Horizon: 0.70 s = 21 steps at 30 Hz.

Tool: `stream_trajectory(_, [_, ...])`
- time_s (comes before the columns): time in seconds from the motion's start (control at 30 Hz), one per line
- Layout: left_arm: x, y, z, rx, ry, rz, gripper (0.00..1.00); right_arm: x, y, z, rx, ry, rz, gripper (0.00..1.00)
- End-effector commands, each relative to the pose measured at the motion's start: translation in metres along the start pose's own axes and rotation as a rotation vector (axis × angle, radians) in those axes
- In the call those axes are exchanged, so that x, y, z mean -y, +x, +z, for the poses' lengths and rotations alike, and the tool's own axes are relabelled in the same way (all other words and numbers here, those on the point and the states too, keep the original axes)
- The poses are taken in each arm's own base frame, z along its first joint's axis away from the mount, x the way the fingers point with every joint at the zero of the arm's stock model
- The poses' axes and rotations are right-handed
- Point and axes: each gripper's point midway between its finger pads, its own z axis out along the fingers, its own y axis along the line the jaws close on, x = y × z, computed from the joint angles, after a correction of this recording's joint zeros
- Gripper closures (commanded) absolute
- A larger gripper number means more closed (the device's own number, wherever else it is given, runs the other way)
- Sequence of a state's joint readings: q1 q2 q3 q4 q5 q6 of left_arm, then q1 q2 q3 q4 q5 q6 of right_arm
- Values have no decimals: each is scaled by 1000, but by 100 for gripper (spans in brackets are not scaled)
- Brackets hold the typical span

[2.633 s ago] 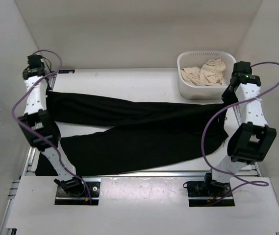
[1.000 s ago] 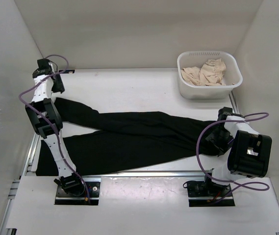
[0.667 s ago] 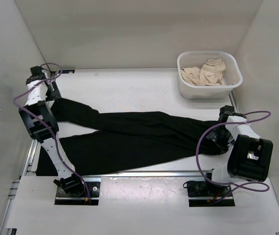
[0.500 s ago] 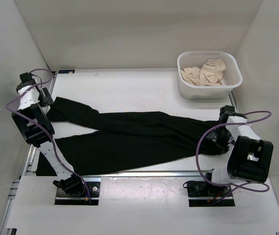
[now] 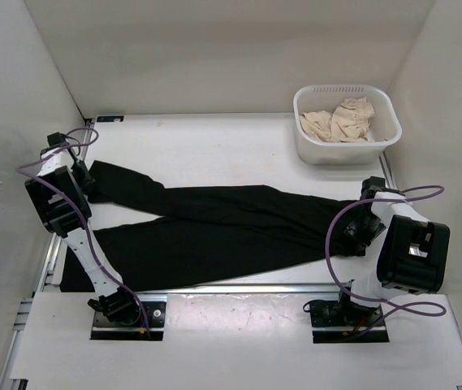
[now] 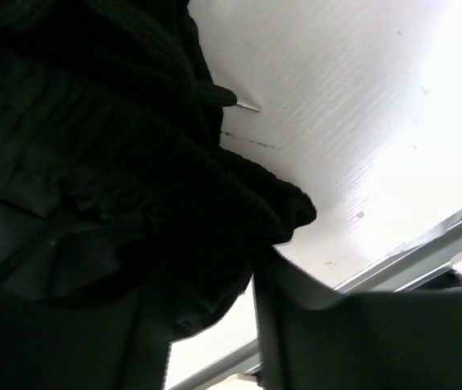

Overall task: Fold and stack the trousers
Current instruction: Fold the trousers

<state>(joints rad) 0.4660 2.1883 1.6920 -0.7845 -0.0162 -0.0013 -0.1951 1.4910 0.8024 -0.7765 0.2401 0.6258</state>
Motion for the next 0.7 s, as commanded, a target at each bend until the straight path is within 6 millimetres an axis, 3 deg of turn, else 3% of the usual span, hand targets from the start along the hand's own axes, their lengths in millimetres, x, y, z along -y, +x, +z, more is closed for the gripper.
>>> stream_trajectory(0.0, [9, 14, 9, -42, 36, 7, 86, 5, -5, 6, 15, 31, 23, 65])
stream_trajectory(0.03, [4, 13, 3, -31, 33, -3, 86, 3, -8, 1, 19, 27, 24, 76])
stream_trajectory(0.13, [-3, 3, -17, 17, 20, -14, 86, 17, -15, -14, 45, 90, 10, 90])
stream_trajectory(0.23, [-14, -26, -64, 146, -18, -25, 86, 25, -30, -46, 103, 111, -2, 92])
stream_trajectory(0.27, [-16, -38, -88, 209, -28, -26, 86, 24, -45, -62, 154, 107, -5, 92])
stream_trajectory(0.37, [-22, -43, -127, 264, -59, -32, 86, 27, -62, -95, 220, 100, -8, 92])
stream_trajectory(0.43, [-29, -24, -125, 210, -103, -34, 86, 28, -65, -102, 230, 106, -15, 92])
stream_trajectory(0.5, [-36, 4, -115, 132, -146, -33, 86, 29, -65, -102, 229, 107, -24, 86])
stream_trajectory(0.53, [-38, 35, -102, 49, -160, -27, 73, 26, -63, -98, 223, 97, -25, 86])
stream_trajectory(0.6, [-40, 69, -90, -41, -162, -28, 57, 24, -50, -85, 164, 84, -39, 81])
stream_trajectory(0.63, [-41, 99, -80, -125, -169, -20, 49, 19, -50, -79, 157, 68, -39, 80])
stream_trajectory(0.67, [-44, 109, -76, -152, -171, -26, 32, 19, -45, -76, 140, 65, -43, 80])
